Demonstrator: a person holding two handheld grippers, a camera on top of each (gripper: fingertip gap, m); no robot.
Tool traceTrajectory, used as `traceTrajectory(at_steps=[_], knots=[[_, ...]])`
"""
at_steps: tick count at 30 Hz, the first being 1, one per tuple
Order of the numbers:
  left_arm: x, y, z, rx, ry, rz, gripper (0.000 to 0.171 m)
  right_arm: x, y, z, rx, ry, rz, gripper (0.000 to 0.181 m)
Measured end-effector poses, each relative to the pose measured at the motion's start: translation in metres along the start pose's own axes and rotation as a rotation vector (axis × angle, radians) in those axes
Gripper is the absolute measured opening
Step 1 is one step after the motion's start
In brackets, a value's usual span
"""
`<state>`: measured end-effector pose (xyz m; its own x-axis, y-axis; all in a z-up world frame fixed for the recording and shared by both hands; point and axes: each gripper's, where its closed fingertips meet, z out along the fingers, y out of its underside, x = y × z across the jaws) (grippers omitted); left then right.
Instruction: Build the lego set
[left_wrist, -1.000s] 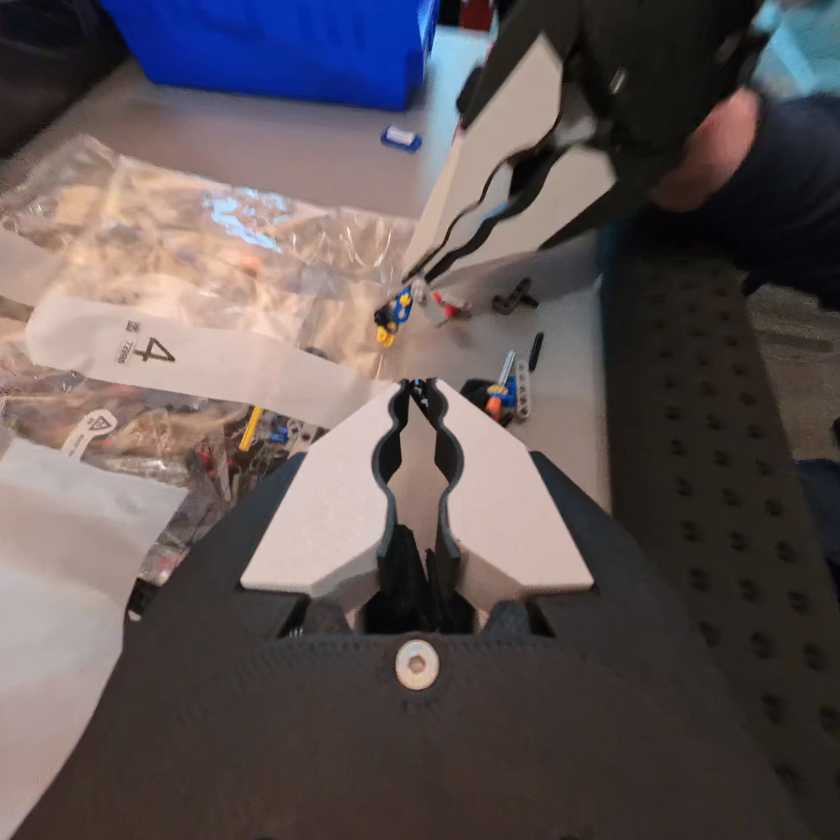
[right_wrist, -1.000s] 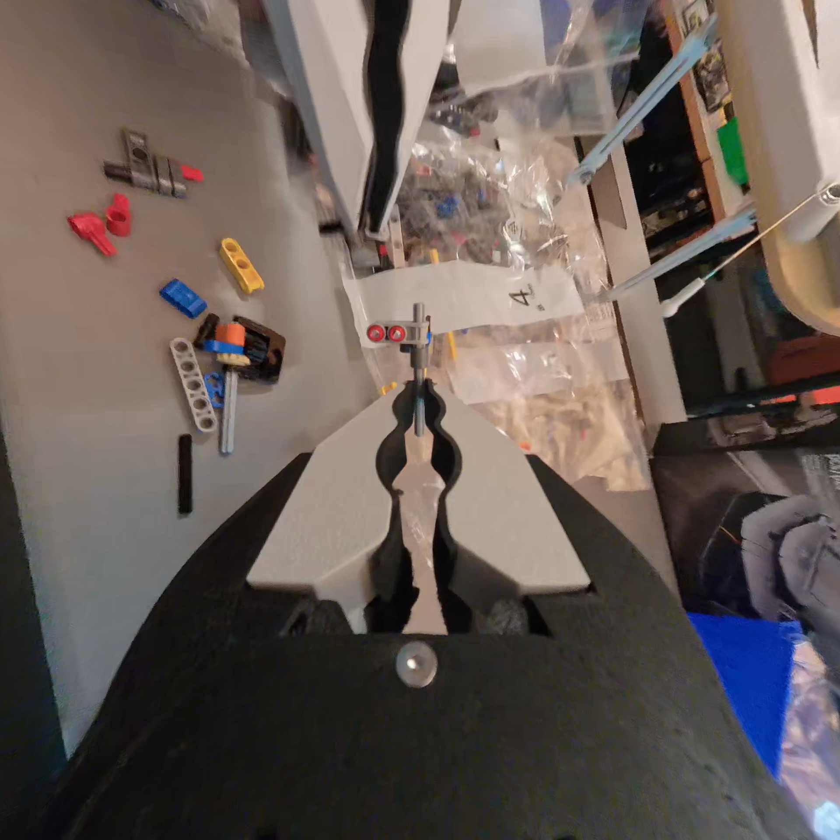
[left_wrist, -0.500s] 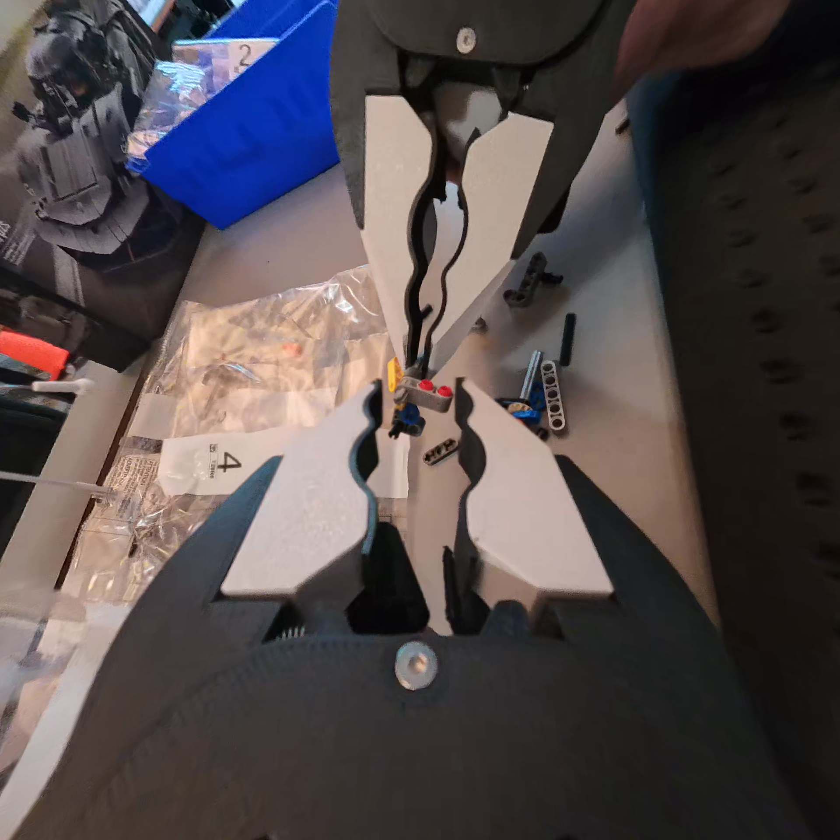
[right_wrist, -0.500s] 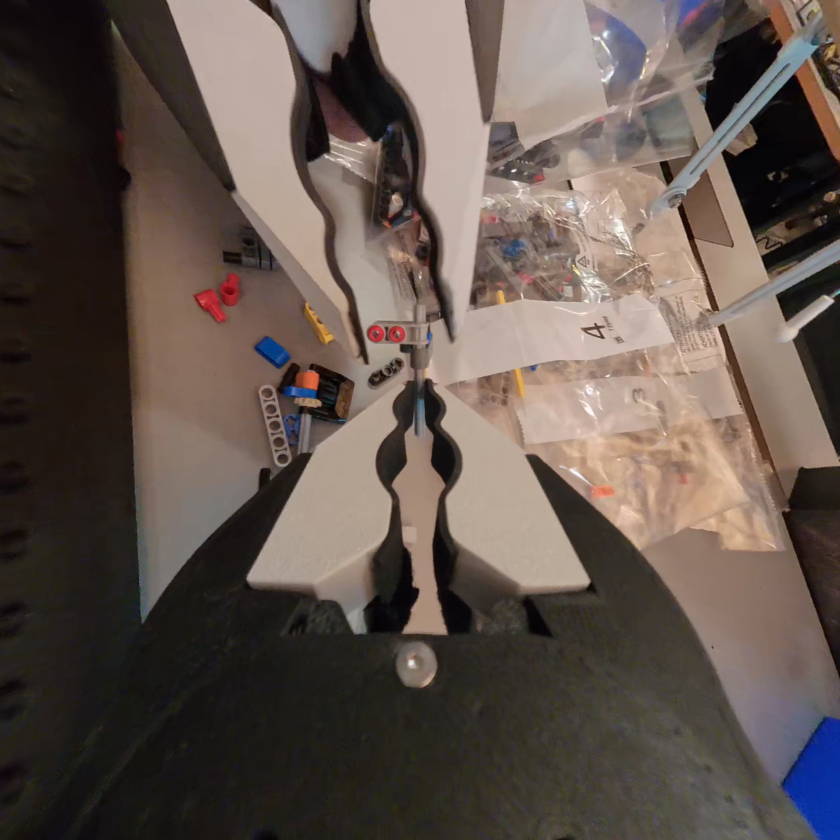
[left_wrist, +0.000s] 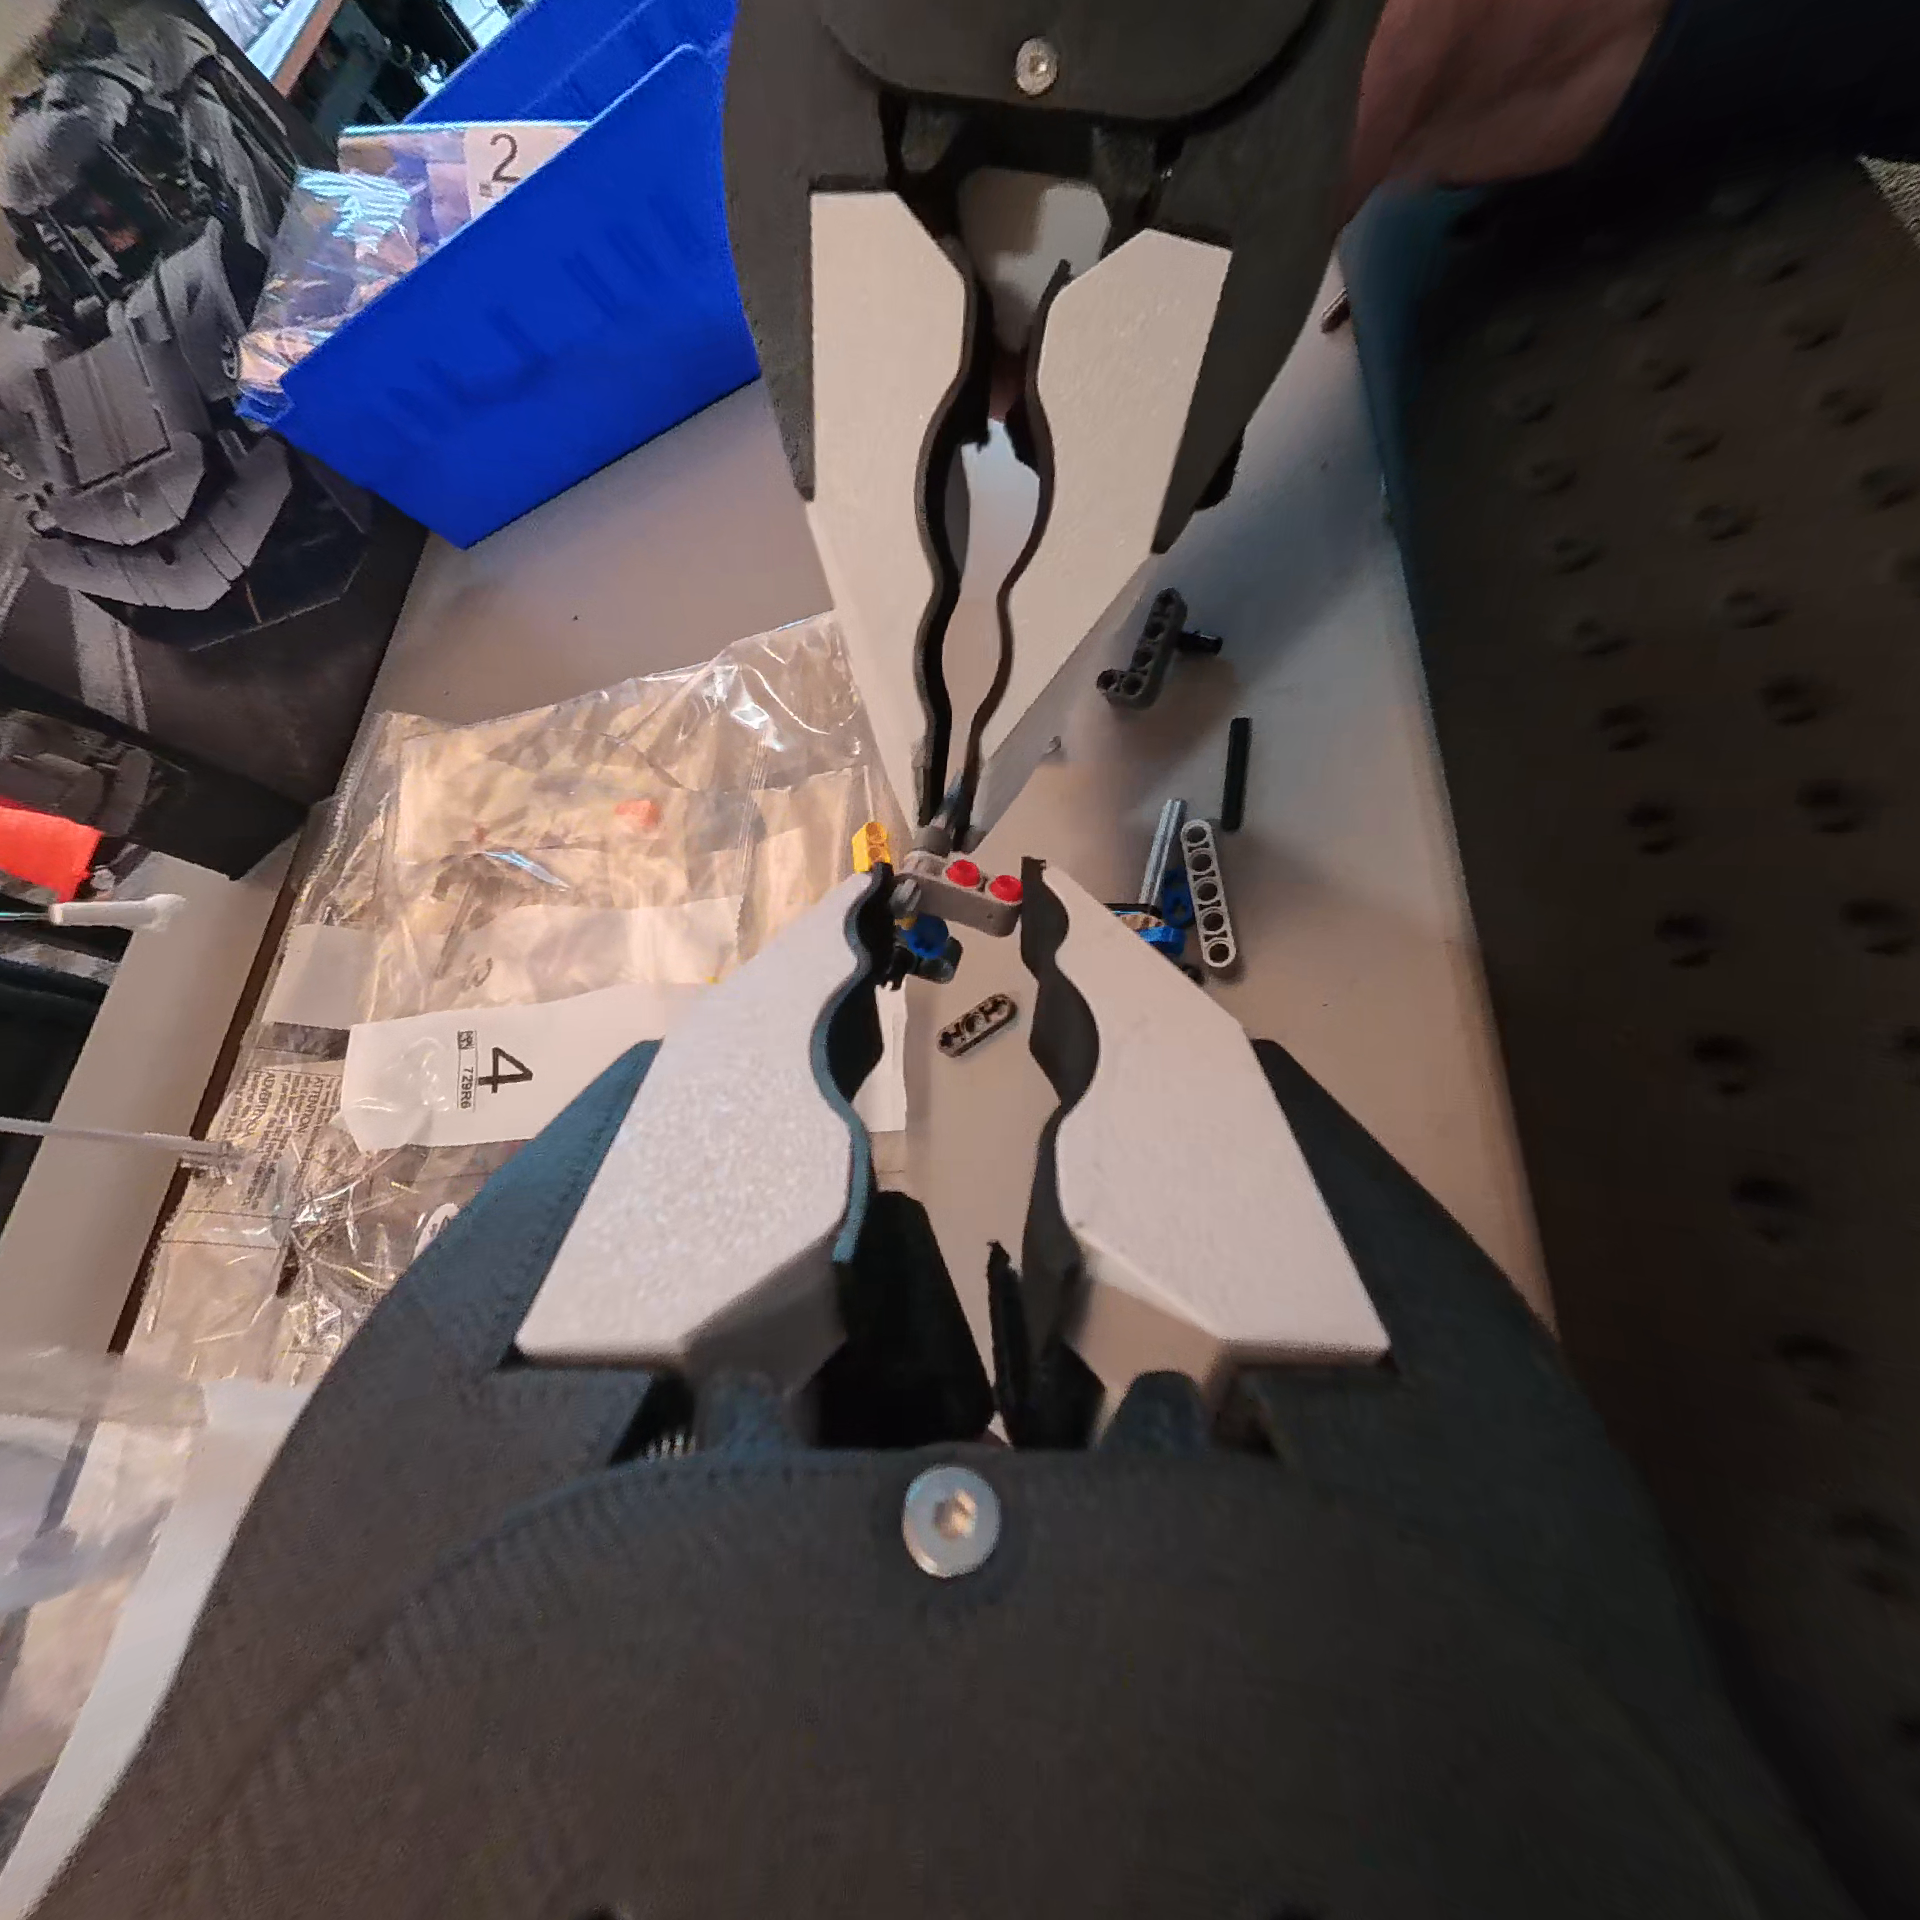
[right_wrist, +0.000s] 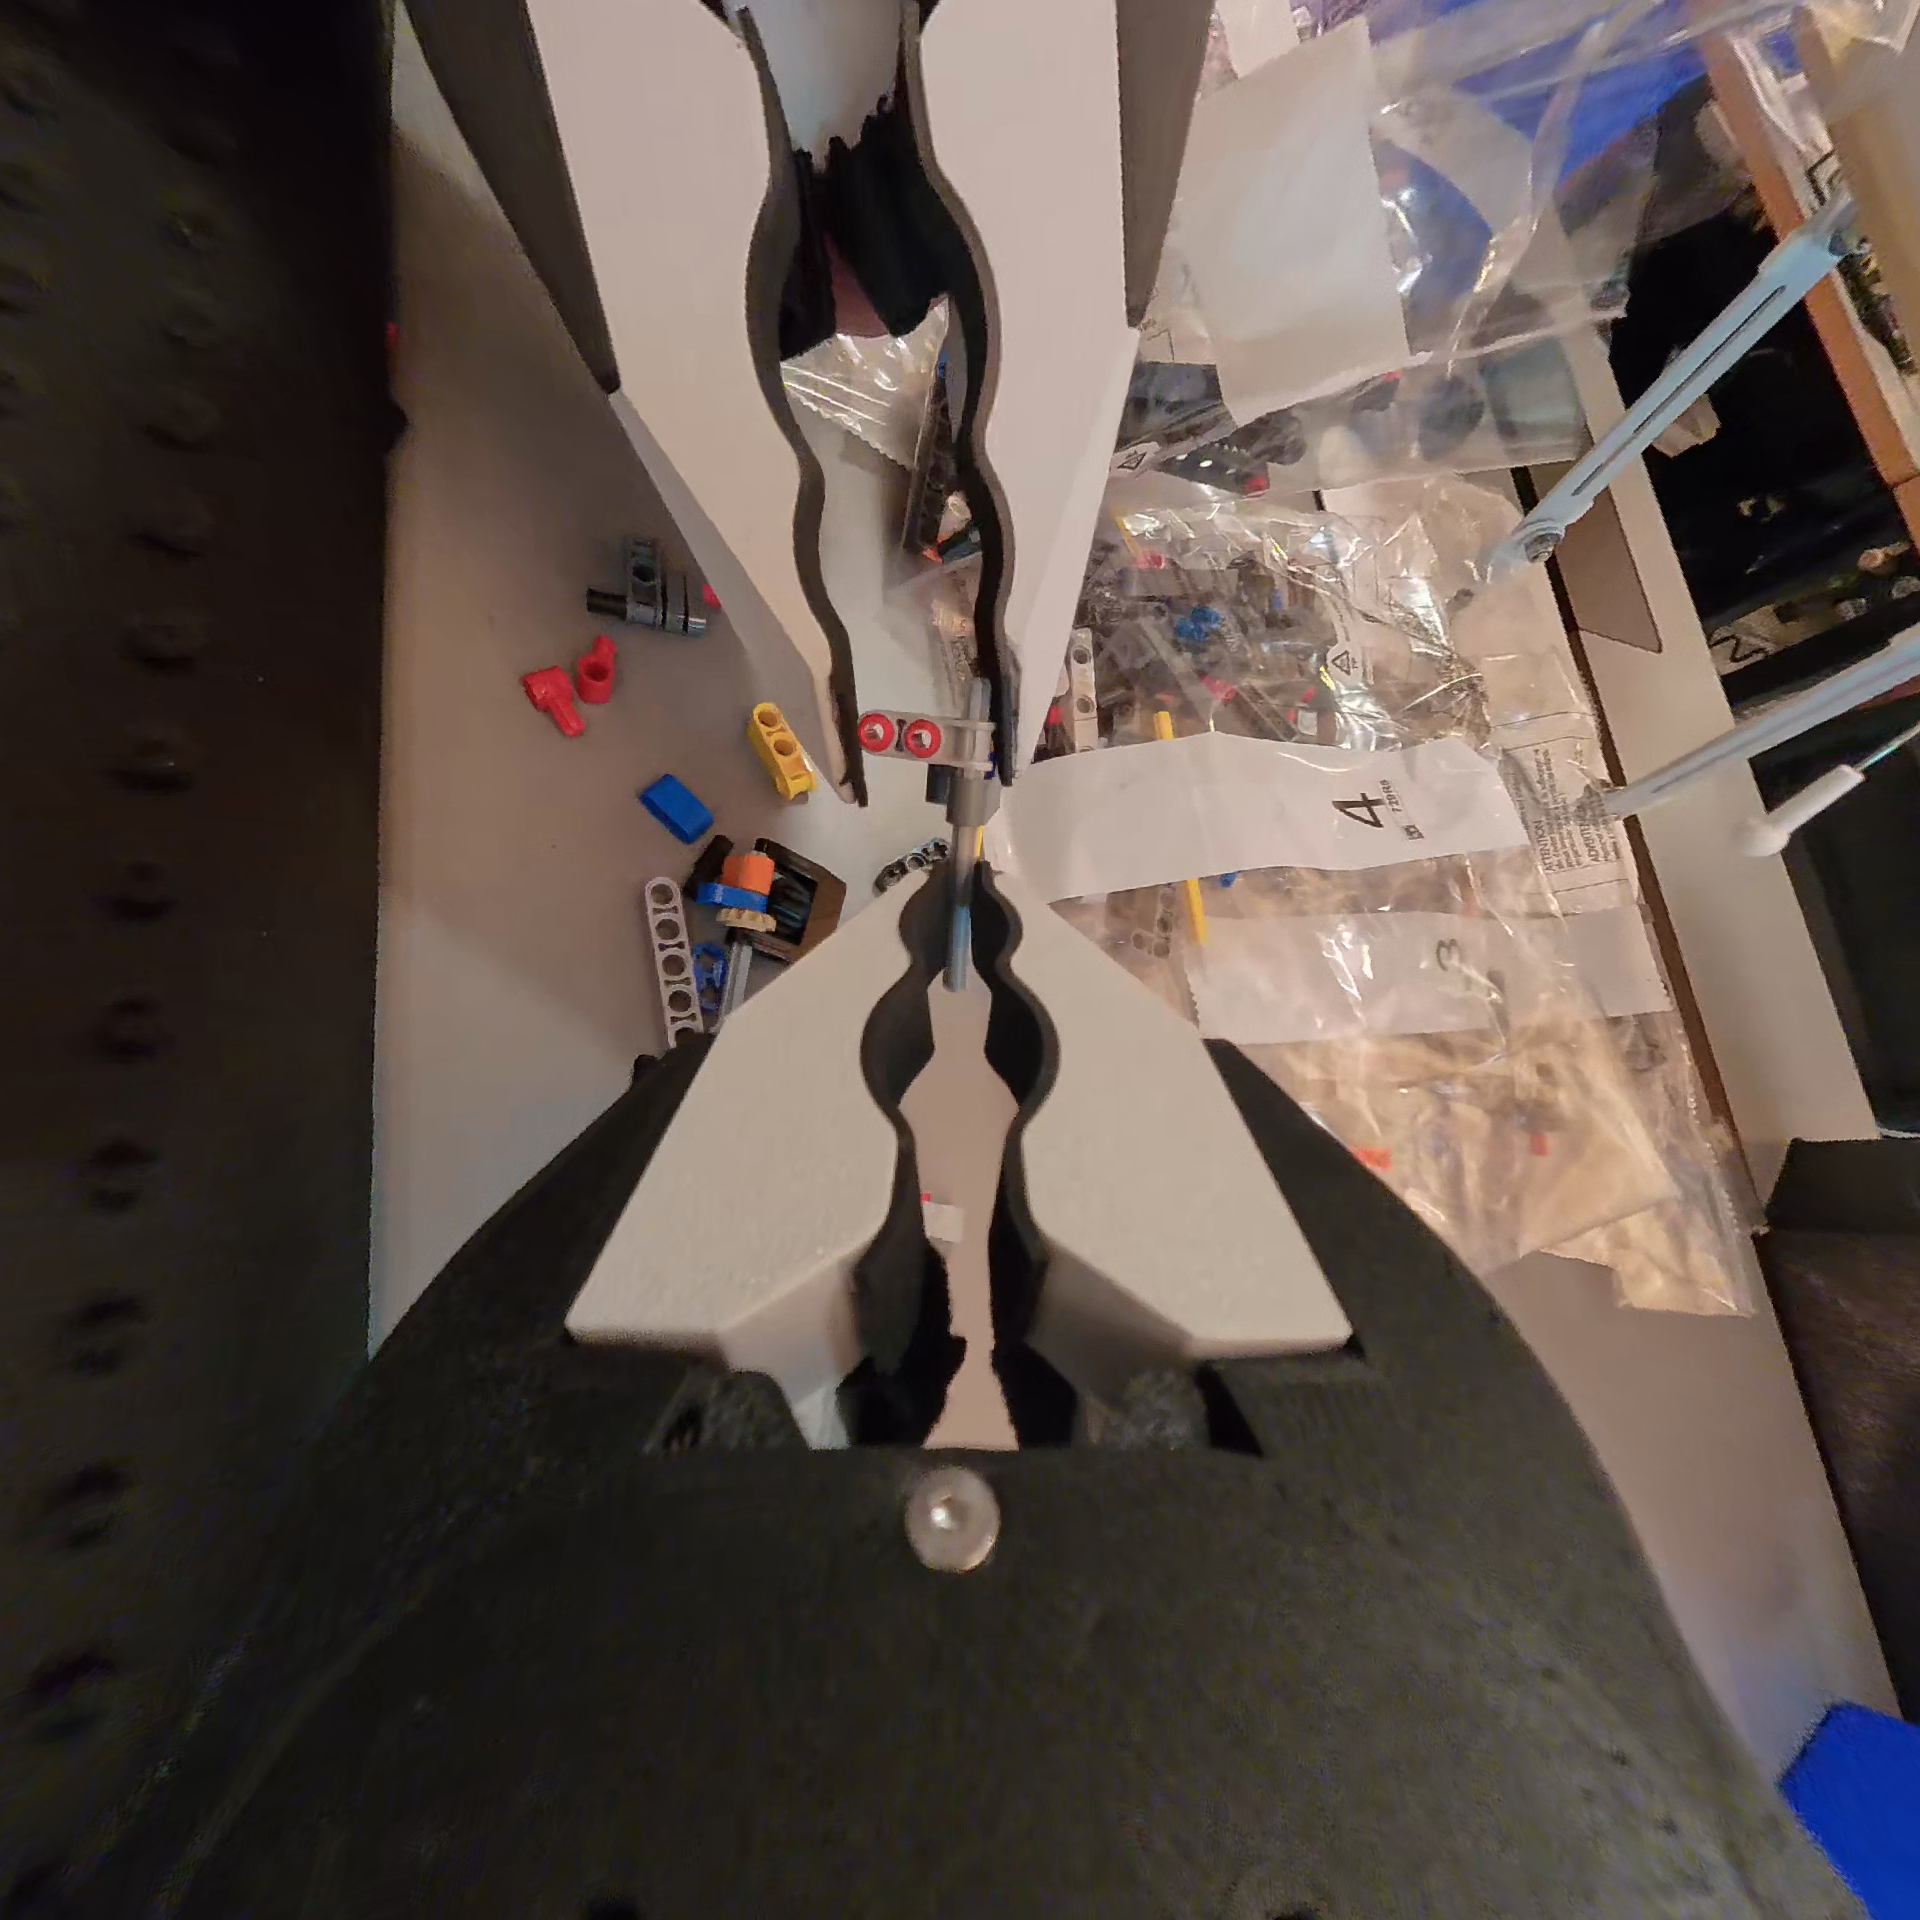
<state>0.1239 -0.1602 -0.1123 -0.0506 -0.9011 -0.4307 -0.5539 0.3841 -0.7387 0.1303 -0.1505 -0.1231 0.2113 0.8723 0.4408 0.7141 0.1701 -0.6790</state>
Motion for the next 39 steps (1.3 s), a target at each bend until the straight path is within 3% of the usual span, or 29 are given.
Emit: traceTrajectory(at_steps=[8,11,13,16,19,24,39], knots=[[0.002,-0.002,-0.002,0.026,0.026,-0.022,0.024,-0.004,-0.002,-0.005,0.017,-0.029,0.022,0.002],[-0.004,0.000,-0.003,0.029,0.011,-0.040,0.024,0.003,-0.005,-0.002,0.013,0.032,0.008,0.002],[-0.001,-0.001,-0.001,0.029,0.019,-0.035,0.024,0.006,-0.007,0.004,-0.025,0.093,-0.029,0.020],[0.001,0.001,0.003,-0.004,0.007,-0.008,0.024,0.004,-0.007,0.013,-0.094,0.129,-0.084,0.011],[-0.005,-0.004,0.001,0.025,-0.018,-0.015,0.024,0.009,-0.011,0.010,-0.055,0.131,-0.010,0.005],[-0.002,0.004,0.005,-0.033,-0.028,0.038,0.024,0.005,-0.003,0.015,-0.105,0.106,0.005,0.005],[-0.001,-0.004,-0.007,0.032,0.002,-0.008,0.024,0.000,-0.008,0.002,-0.032,0.060,-0.002,0.002]])
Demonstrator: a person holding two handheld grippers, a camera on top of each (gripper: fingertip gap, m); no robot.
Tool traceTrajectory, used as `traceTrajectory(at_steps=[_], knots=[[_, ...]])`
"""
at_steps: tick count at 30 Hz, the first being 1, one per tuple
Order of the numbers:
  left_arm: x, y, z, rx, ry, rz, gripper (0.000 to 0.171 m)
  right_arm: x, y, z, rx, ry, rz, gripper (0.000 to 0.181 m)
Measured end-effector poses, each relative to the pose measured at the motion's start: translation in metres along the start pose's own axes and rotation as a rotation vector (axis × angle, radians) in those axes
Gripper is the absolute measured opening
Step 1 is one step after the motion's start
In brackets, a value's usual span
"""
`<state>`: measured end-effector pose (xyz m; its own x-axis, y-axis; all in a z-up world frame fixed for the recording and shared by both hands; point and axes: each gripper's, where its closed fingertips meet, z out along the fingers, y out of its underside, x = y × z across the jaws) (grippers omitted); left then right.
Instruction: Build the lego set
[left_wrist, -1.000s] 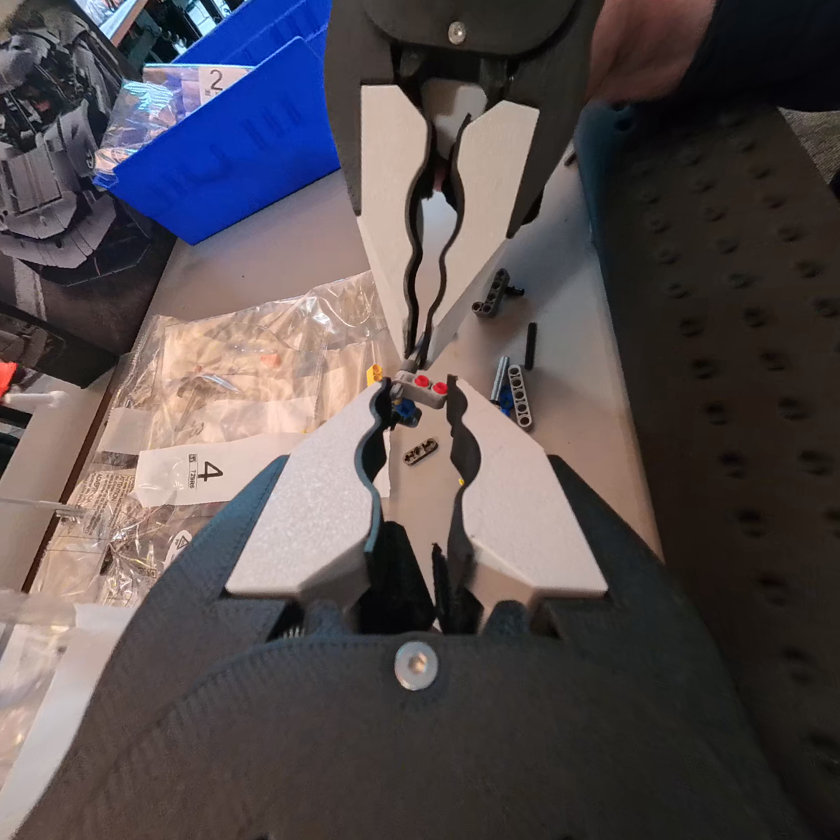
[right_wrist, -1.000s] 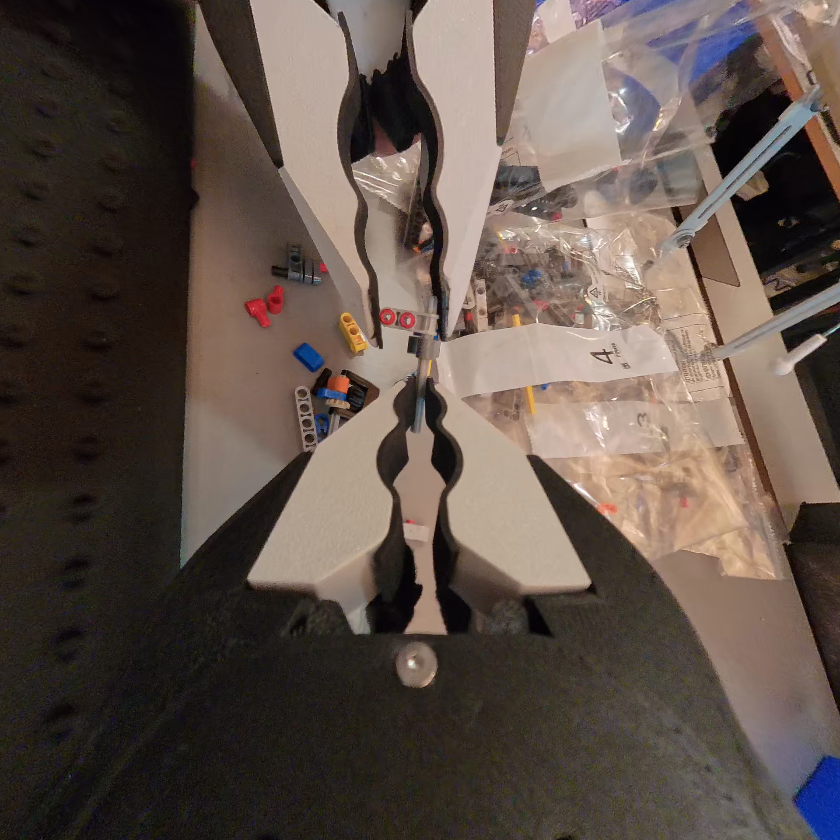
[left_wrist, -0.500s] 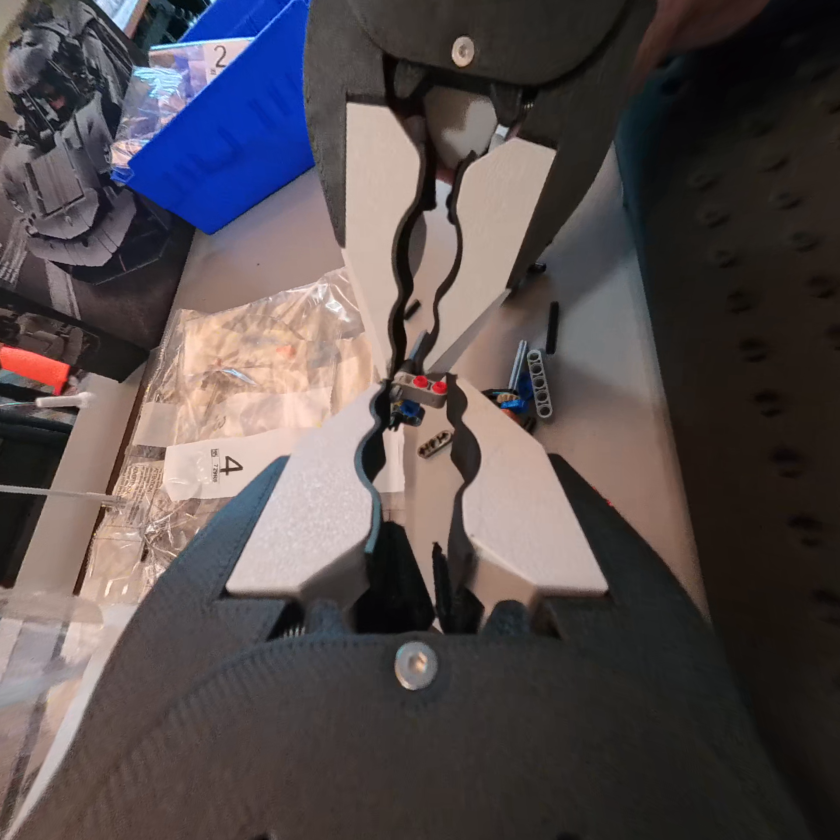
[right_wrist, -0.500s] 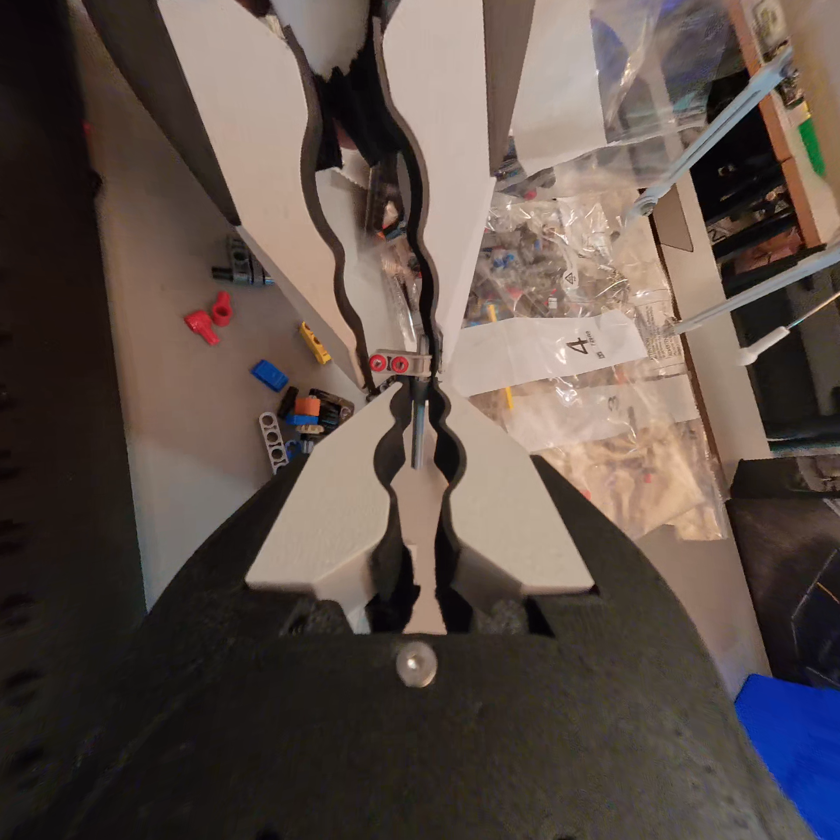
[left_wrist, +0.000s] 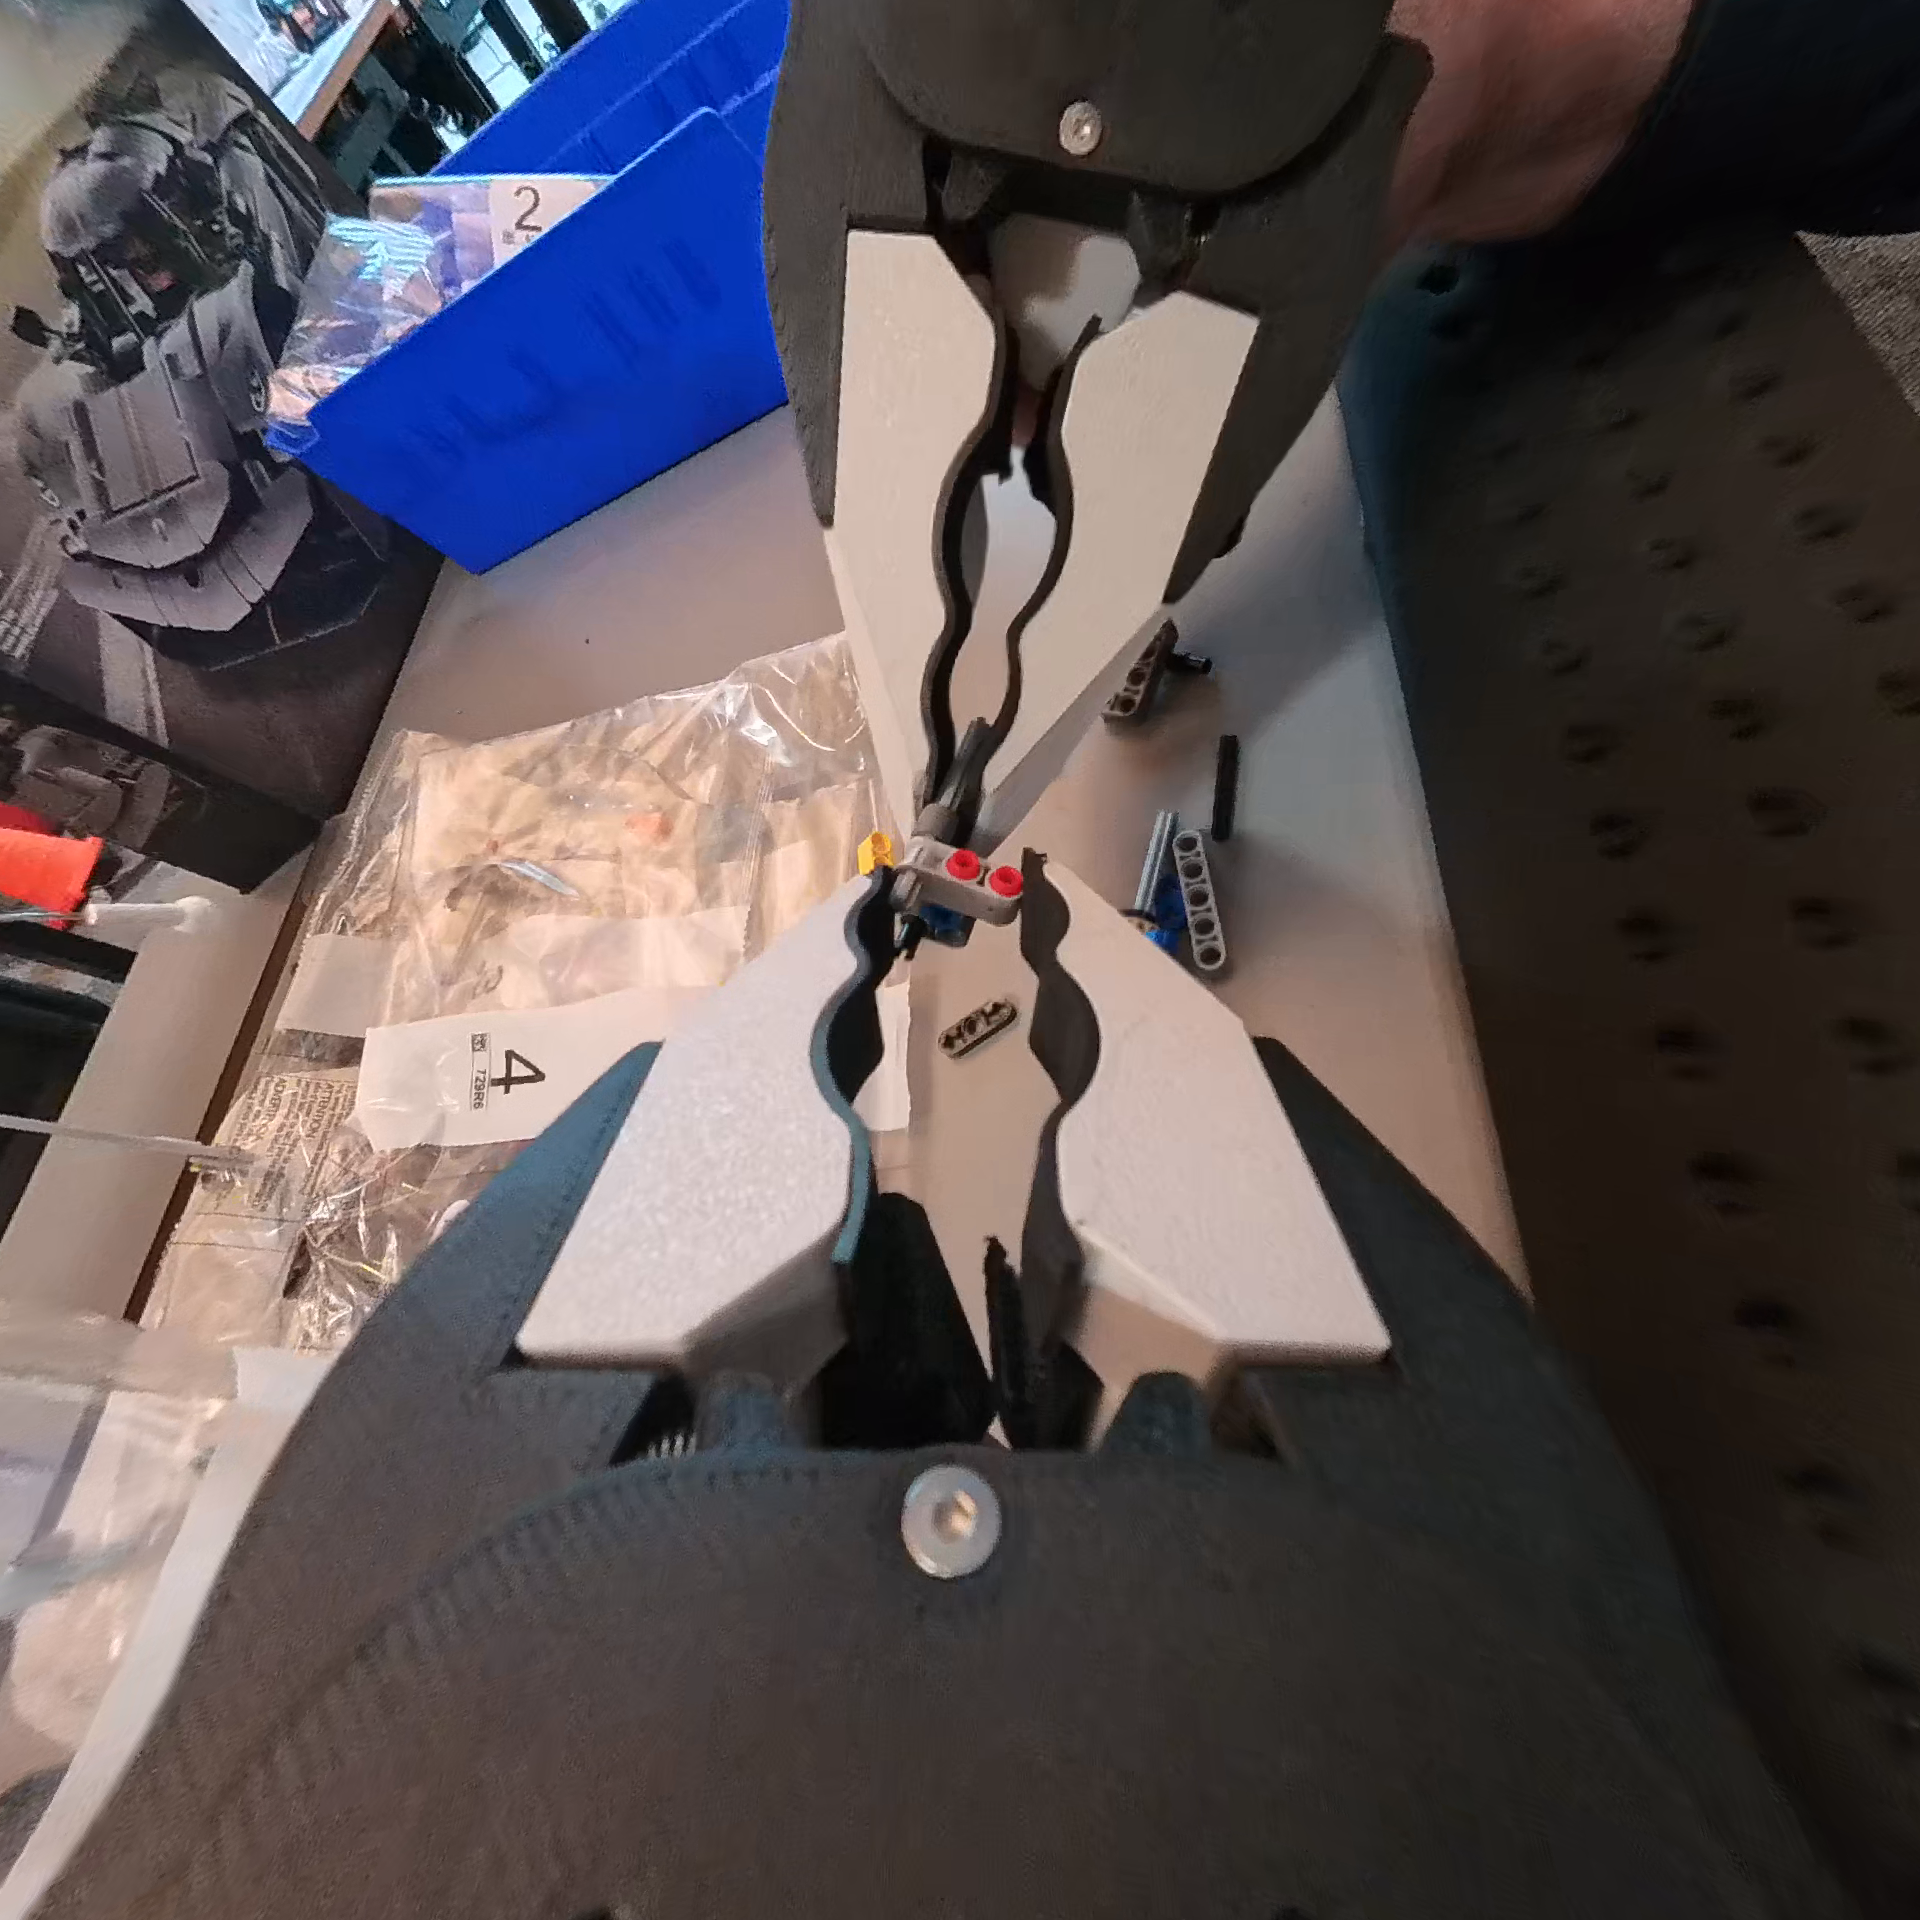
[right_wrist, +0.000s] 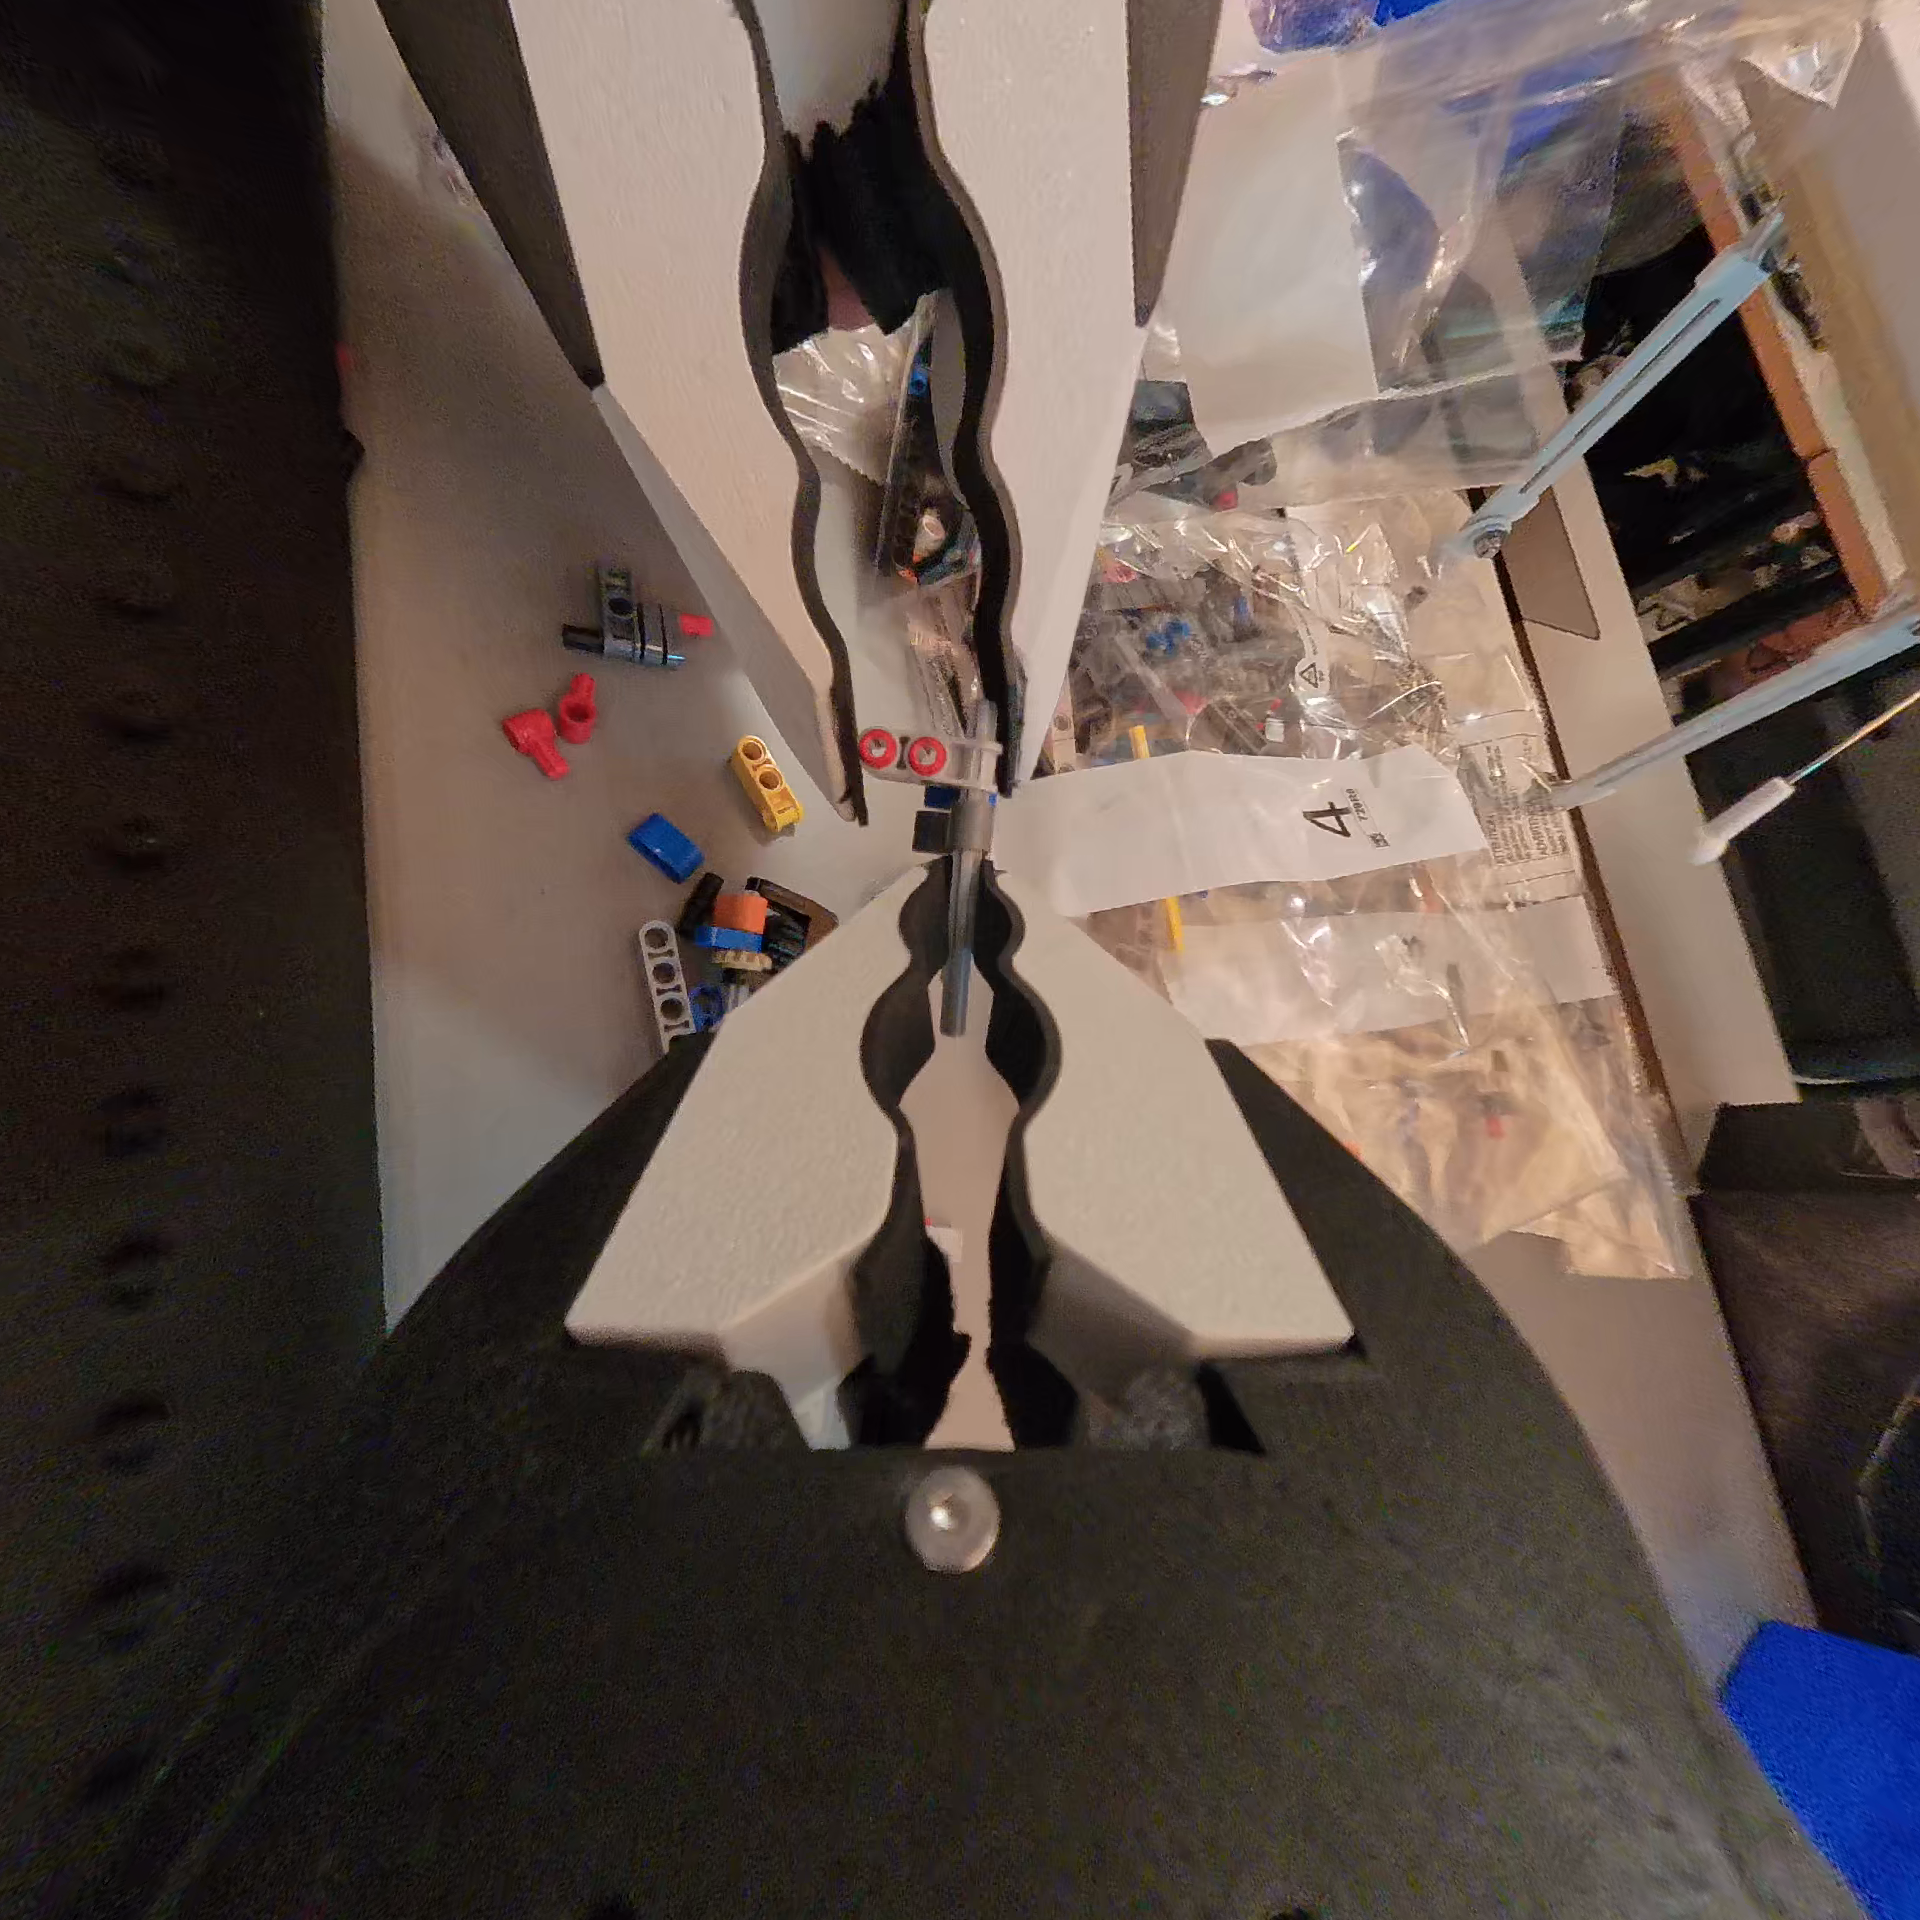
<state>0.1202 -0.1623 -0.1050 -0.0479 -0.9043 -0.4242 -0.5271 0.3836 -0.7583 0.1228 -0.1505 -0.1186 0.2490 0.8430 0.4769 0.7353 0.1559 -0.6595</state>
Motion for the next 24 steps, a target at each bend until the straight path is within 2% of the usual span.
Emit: traceTrajectory(at_steps=[13,17,19,24], knots=[[0.000,-0.008,-0.007,0.066,0.036,-0.047,0.024,-0.003,-0.007,-0.012,0.073,-0.047,0.026,0.003],[0.006,-0.005,-0.003,0.046,0.039,0.011,0.025,-0.007,-0.002,-0.008,0.039,-0.075,0.016,0.003],[0.005,-0.009,-0.001,0.047,0.006,0.039,0.034,-0.009,-0.002,-0.009,0.055,-0.101,0.030,0.002],[0.014,-0.005,0.002,0.008,0.029,0.101,0.024,-0.012,-0.002,-0.007,0.037,-0.098,-0.002,0.002]])
